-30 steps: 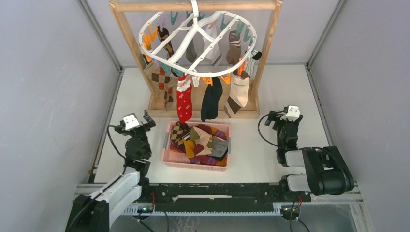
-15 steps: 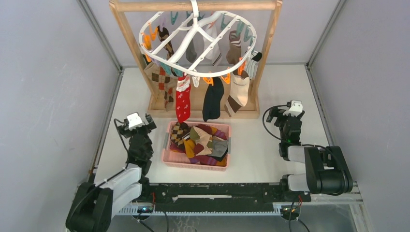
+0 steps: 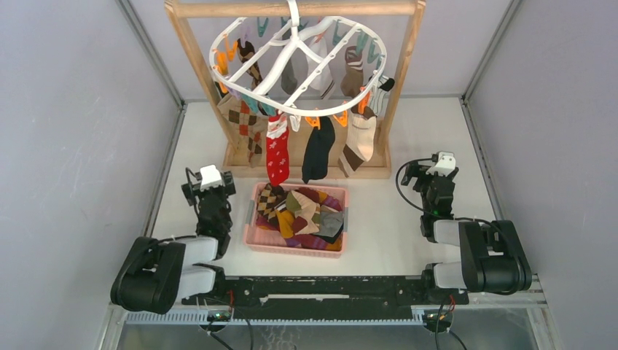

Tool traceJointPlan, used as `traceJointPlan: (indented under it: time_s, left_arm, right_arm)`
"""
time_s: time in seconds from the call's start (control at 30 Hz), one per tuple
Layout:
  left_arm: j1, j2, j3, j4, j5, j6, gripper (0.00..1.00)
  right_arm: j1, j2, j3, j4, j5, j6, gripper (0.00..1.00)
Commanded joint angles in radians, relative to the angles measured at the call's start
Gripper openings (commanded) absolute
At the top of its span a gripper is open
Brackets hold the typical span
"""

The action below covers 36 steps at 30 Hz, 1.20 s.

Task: Remove the socks clipped to the hanger
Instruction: Reset both arms

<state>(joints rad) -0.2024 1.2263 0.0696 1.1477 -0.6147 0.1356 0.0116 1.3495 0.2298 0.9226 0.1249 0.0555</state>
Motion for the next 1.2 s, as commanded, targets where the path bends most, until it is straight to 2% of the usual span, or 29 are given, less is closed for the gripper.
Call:
traceJointPlan:
  time_s: [0.0, 0.13, 0.3, 0.33, 0.37, 0.4, 0.5, 0.63, 0.8, 0.9, 1.17]
  left_arm:
    - [0.055, -0.005, 0.124, -0.09, 0.007, -0.063, 1.0]
    - [0.166, 0.004, 0.197, -0.238, 0.114, -0.177, 1.0]
    - [0.199, -0.009, 0.15, -0.19, 0.17, -0.206, 1.0]
    - [0.199, 0.012, 0.122, -0.128, 0.184, -0.198, 1.0]
    - [0.195, 0.037, 0.083, 0.01, 0.205, -0.176, 1.0]
    - [0.18, 0.039, 0.054, 0.067, 0.193, -0.163, 1.0]
    - [0.177, 0.02, 0.019, 0.092, 0.108, -0.199, 1.0]
    - [0.176, 0.032, 0.103, -0.044, 0.118, -0.192, 1.0]
    - [0.183, 0.027, 0.059, 0.024, 0.109, -0.205, 1.0]
    - [0.187, 0.04, 0.101, -0.036, 0.128, -0.2, 1.0]
    - [0.187, 0.034, 0.097, -0.035, 0.132, -0.2, 1.0]
  right_arm:
    - [-0.003, 0.002, 0.021, 0.033, -0.008, 0.016, 1.0]
    - [-0.002, 0.0, 0.02, 0.034, -0.014, 0.015, 1.0]
    - [-0.003, 0.001, 0.021, 0.033, -0.013, 0.016, 1.0]
    - [-0.004, 0.002, 0.022, 0.032, -0.013, 0.015, 1.0]
    - [-0.003, 0.001, 0.021, 0.033, -0.013, 0.016, 1.0]
    - [-0.003, 0.001, 0.02, 0.033, -0.013, 0.017, 1.0]
    - [-0.003, 0.0, 0.022, 0.032, -0.013, 0.016, 1.0]
    - [-0.003, 0.001, 0.023, 0.031, -0.013, 0.016, 1.0]
    - [-0.003, 0.001, 0.022, 0.033, -0.013, 0.016, 1.0]
    - [-0.004, 0.002, 0.022, 0.033, -0.013, 0.014, 1.0]
    - [-0.003, 0.003, 0.022, 0.032, -0.013, 0.015, 1.0]
